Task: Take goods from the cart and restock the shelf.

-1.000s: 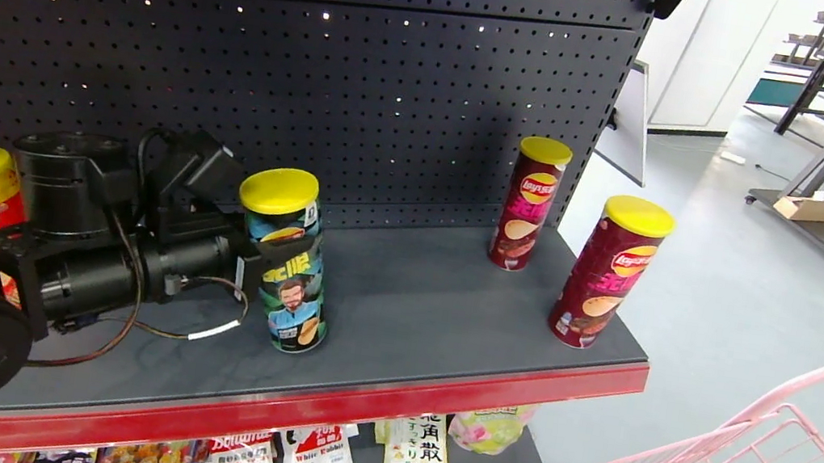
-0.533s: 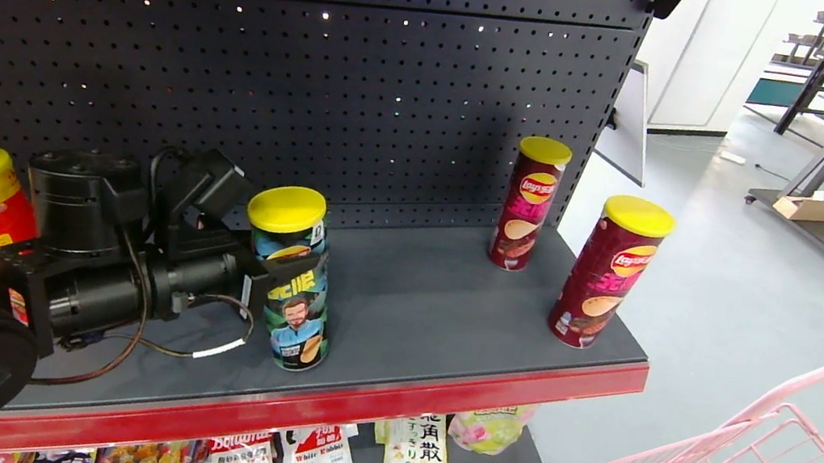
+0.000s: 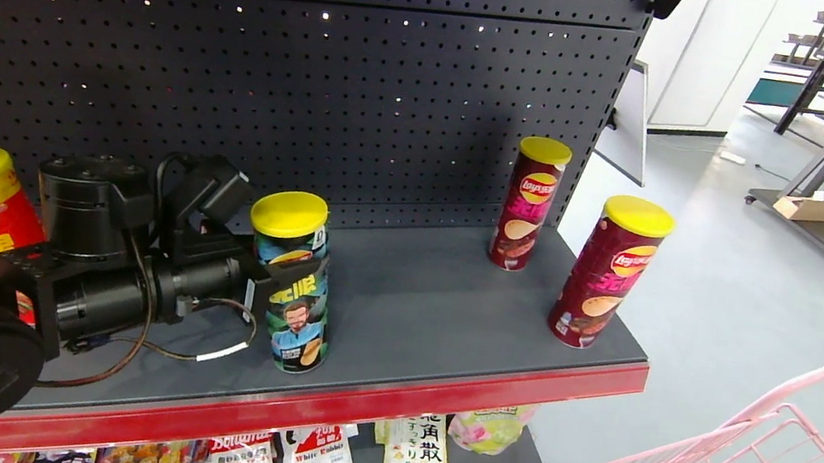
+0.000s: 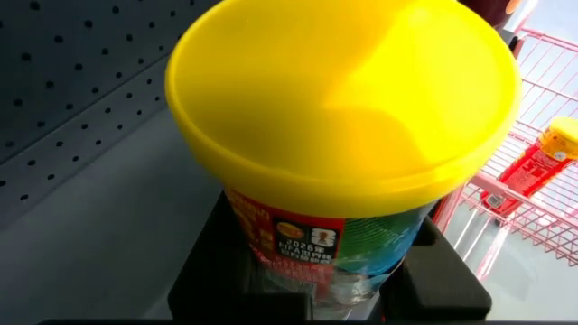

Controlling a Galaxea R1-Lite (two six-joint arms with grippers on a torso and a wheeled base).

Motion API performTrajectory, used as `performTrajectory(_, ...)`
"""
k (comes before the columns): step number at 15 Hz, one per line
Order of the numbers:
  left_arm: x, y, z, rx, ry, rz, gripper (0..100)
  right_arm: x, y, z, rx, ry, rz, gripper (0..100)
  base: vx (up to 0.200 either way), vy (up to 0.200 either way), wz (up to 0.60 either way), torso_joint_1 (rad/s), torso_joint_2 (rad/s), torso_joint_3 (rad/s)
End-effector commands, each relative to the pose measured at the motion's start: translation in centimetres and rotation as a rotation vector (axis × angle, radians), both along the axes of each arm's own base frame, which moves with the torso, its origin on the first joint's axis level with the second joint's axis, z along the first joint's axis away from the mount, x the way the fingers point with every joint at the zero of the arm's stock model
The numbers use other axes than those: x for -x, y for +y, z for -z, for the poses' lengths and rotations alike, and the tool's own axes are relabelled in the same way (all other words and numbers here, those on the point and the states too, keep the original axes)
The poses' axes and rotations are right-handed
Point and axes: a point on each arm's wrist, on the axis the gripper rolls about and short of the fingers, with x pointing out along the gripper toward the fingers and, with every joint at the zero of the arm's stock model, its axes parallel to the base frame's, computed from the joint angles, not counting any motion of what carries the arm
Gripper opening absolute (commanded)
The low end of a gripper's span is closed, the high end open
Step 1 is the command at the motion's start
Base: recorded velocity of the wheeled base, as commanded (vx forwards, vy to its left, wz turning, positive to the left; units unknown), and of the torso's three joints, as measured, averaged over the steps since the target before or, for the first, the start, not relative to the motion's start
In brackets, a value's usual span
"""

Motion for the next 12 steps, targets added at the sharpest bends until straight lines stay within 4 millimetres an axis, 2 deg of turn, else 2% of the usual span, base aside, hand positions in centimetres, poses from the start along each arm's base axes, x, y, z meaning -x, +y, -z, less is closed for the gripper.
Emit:
performTrajectory(1, 0.1, 0.0, -0.2, 0.004, -0.005, 0.0, 0, 0.0, 0.0, 0.0, 0.001, 0.002, 0.0, 0, 0.0, 0.0, 0.0, 0.0, 0.0, 0.0)
performTrajectory(4, 0.5, 0.1, -0.4, 0.022, 0.004, -0.002, 0, 0.0, 0.0, 0.1, 0.001, 0.004, 0.0, 0, 0.0, 0.0, 0.0, 0.0, 0.0, 0.0)
performTrajectory(7, 1.7, 0.2, 0.1, 0.019, 0.031, 0.02, 0, -0.1, 0.0, 0.1, 0.001, 0.007, 0.0, 0, 0.0, 0.0, 0.0, 0.0, 0.0, 0.0)
performTrajectory(12, 1.7, 0.2, 0.4, 0.012, 0.039, 0.017, 0, -0.1, 0.0, 0.1, 0.001, 0.007, 0.0, 0, 0.0, 0.0, 0.0, 0.0, 0.0, 0.0)
